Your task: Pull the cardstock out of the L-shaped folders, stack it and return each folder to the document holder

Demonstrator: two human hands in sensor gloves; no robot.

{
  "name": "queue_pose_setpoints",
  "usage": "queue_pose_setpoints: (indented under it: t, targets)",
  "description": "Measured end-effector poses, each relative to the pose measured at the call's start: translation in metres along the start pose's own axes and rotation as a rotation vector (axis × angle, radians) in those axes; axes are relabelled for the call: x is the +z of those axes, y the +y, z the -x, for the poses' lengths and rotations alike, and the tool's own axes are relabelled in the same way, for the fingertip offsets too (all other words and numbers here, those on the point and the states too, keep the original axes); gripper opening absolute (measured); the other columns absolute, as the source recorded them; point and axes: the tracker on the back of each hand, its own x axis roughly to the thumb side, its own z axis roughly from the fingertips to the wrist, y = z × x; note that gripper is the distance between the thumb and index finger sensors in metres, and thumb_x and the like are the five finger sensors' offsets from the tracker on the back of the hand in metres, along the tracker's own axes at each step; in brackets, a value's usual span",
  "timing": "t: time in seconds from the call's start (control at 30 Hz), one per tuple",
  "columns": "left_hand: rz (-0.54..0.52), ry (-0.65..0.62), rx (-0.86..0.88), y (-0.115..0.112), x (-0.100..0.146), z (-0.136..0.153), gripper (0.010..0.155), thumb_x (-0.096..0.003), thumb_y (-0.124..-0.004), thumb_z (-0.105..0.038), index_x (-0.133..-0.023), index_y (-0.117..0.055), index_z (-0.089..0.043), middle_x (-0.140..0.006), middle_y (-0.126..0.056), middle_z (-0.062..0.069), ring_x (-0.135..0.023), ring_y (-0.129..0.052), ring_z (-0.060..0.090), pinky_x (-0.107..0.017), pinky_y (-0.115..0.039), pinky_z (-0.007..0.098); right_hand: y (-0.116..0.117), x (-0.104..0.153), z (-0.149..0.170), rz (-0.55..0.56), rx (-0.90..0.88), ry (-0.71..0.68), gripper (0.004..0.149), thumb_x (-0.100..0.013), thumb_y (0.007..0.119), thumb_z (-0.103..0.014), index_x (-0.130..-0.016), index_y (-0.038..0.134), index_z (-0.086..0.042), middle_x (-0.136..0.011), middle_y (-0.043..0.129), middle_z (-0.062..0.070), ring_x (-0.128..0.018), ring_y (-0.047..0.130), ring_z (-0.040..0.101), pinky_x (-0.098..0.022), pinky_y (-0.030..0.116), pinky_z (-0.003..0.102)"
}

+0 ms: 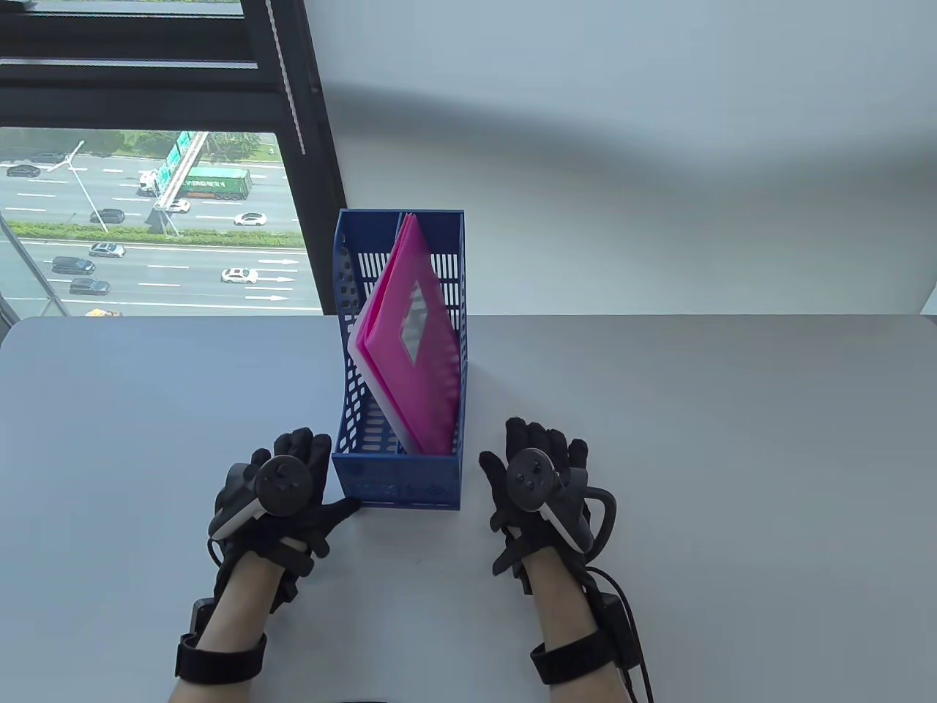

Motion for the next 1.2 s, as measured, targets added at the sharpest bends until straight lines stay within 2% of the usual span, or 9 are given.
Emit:
queue_pose_setpoints:
  t: [0.1, 0.2, 0.33, 0.43, 0.73, 1.1, 1.2]
  targets:
    - [-0.005, -0.002, 0.008, 0.001, 0.0, 0.0, 0.094, -0.0581, -0.071, -0.065, -0.114, -0.015, -0.015, -0.112, -0.001, 0.009, -0.109, -0.003, 0.04, -0.071, -0.005, 0.063, -0.022, 0.009, -0.023, 0.139, -0.065, -0.056, 0.069, -0.058, 0.067, -0.066, -0.114, 0.05, -0.03, -0.115, 0.059, 0.001, -0.106, 0.054, 0.032, -0.081, 0.031, 0.055]
    - [-0.003, -0.003, 0.012, 0.002, -0.001, 0.001, 0.094, -0.0582, -0.071, -0.064, -0.114, -0.014, -0.015, -0.112, -0.001, 0.009, -0.109, -0.003, 0.04, -0.071, -0.005, 0.063, -0.033, 0.017, -0.059, 0.177, -0.078, -0.137, 0.071, -0.058, 0.07, -0.067, -0.115, 0.049, -0.03, -0.114, 0.061, -0.001, -0.106, 0.055, 0.031, -0.081, 0.032, 0.056]
    - [-0.002, -0.005, 0.018, 0.002, 0.0, 0.0, 0.094, -0.0581, -0.071, -0.065, -0.114, -0.015, -0.015, -0.112, -0.001, 0.009, -0.109, -0.003, 0.04, -0.071, -0.005, 0.063, -0.025, 0.016, -0.095, 0.159, -0.022, -0.192, 0.073, -0.057, 0.075, -0.066, -0.114, 0.049, -0.031, -0.11, 0.066, -0.003, -0.105, 0.057, 0.029, -0.081, 0.032, 0.056]
    - [-0.001, -0.008, 0.026, 0.002, 0.0, 0.0, 0.094, -0.0582, -0.071, -0.065, -0.114, -0.015, -0.015, -0.112, -0.001, 0.009, -0.109, -0.003, 0.04, -0.071, -0.005, 0.063, -0.015, 0.008, -0.108, 0.139, 0.022, -0.196, 0.072, -0.056, 0.076, -0.066, -0.114, 0.05, -0.031, -0.106, 0.069, -0.005, -0.104, 0.06, 0.027, -0.081, 0.033, 0.056]
    - [-0.004, -0.015, 0.043, 0.002, 0.0, 0.001, 0.094, -0.0582, -0.071, -0.065, -0.114, -0.015, -0.015, -0.112, -0.001, 0.009, -0.109, -0.003, 0.04, -0.071, -0.005, 0.063, -0.002, -0.008, -0.107, 0.146, 0.052, -0.159, 0.071, -0.056, 0.079, -0.063, -0.113, 0.052, -0.031, -0.102, 0.074, -0.008, -0.102, 0.065, 0.025, -0.081, 0.035, 0.055]
    - [0.001, -0.01, 0.041, 0.003, 0.001, 0.001, 0.094, -0.0582, -0.071, -0.065, -0.114, -0.015, -0.015, -0.112, -0.001, 0.01, -0.109, -0.004, 0.041, -0.071, -0.005, 0.063, 0.007, -0.012, -0.104, 0.149, 0.103, -0.146, 0.068, -0.057, 0.077, -0.064, -0.112, 0.053, -0.032, -0.101, 0.075, -0.01, -0.1, 0.068, 0.023, -0.082, 0.038, 0.054]
    - [0.005, -0.007, 0.043, 0.003, 0.001, 0.001, 0.094, -0.0583, -0.071, -0.065, -0.114, -0.015, -0.015, -0.112, -0.001, 0.009, -0.109, -0.004, 0.041, -0.071, -0.005, 0.063, 0.009, -0.012, -0.104, 0.165, 0.099, -0.15, 0.064, -0.058, 0.077, -0.061, -0.111, 0.056, -0.032, -0.099, 0.077, -0.01, -0.099, 0.07, 0.023, -0.081, 0.039, 0.054]
